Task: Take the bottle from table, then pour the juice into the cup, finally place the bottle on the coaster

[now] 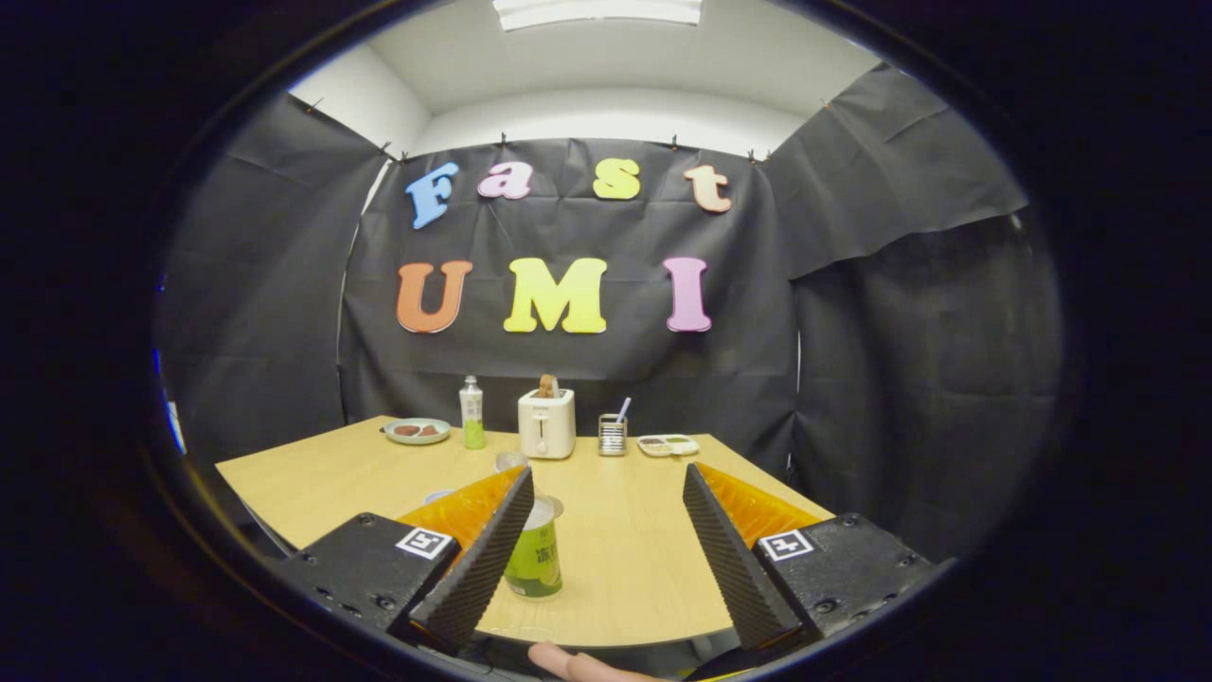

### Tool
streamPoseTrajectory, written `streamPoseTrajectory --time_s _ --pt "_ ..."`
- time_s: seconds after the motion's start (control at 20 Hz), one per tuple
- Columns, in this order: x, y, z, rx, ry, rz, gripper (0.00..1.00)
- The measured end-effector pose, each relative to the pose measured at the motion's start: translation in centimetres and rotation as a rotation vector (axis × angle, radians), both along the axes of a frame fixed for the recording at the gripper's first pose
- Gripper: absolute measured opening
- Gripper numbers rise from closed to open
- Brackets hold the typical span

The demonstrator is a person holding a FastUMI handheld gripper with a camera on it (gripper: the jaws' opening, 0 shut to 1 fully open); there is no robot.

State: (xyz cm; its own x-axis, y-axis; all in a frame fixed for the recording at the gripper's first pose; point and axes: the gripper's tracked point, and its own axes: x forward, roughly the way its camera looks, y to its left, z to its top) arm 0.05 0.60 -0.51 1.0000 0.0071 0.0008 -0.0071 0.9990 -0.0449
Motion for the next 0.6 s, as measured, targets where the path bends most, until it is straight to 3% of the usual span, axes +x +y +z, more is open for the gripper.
streamPoseTrajectory --time_s 0.3,0.6 --pt "0.8 1.3 -1.8 0.001 0.02 0.017 1.0" --pt "2.7 4.1 -5.9 -0.039 0.066 0.085 1.0"
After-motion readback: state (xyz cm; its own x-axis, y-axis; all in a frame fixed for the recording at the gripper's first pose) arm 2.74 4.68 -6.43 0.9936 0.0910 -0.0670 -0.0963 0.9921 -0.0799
